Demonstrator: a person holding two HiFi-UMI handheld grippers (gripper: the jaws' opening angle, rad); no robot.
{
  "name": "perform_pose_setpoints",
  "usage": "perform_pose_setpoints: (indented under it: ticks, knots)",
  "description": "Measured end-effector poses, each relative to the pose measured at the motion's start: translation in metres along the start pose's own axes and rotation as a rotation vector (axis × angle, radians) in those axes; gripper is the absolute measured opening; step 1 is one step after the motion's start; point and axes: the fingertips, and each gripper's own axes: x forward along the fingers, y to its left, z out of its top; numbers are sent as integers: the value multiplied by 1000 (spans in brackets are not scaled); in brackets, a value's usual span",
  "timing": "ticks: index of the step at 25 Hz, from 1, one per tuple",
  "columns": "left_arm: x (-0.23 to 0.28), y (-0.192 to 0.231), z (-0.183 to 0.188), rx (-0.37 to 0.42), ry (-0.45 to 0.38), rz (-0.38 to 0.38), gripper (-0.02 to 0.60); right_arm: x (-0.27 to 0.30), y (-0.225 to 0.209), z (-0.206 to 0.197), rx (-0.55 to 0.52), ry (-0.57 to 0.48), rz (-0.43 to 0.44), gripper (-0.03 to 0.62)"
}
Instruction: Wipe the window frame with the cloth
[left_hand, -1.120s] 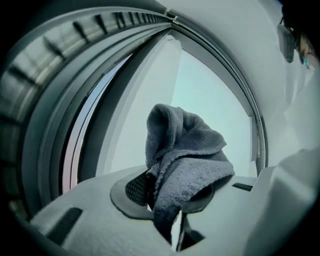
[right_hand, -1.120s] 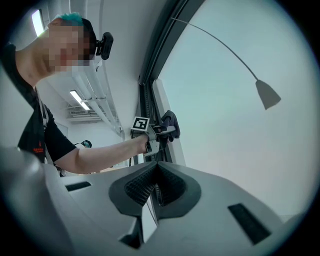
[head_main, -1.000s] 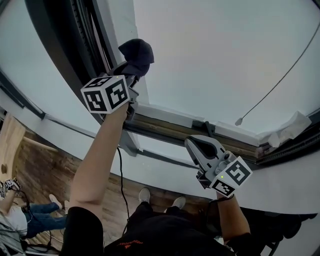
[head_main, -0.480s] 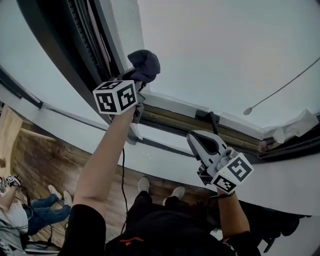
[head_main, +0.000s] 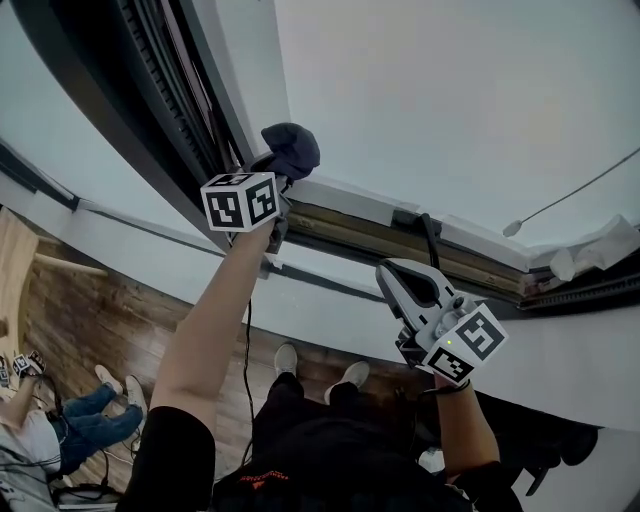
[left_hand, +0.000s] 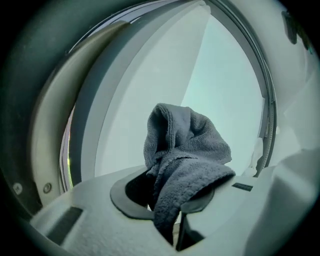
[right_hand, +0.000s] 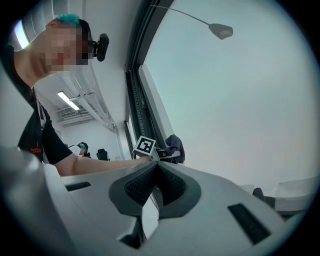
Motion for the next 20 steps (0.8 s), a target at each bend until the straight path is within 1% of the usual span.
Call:
perform_pose_setpoints:
  ticks: [6, 8, 10, 12, 14, 17, 20]
  knots:
    - [11, 13, -41, -24, 83, 20, 95, -1, -4, -4, 11, -7, -19, 3]
    - [10, 14, -48, -26, 93, 20, 94, -4, -4, -2, 12, -14, -26, 3]
    - [6, 8, -47, -19, 79, 4, 94, -7, -5, 0, 14, -24, -33, 3]
    - [0, -6, -36, 5, 42, -24, 95, -12, -5, 2, 15, -37, -38, 3]
    - [-7, -25, -17, 49, -9, -59, 94, -15, -3, 5, 12, -50, -41, 3]
    - [-21, -57, 15, 117, -82, -108, 94, -20, 2, 9, 4, -66, -40, 3]
    - [-34, -89, 51, 159, -143, -165, 94, -24, 7, 14, -4, -82, -42, 3]
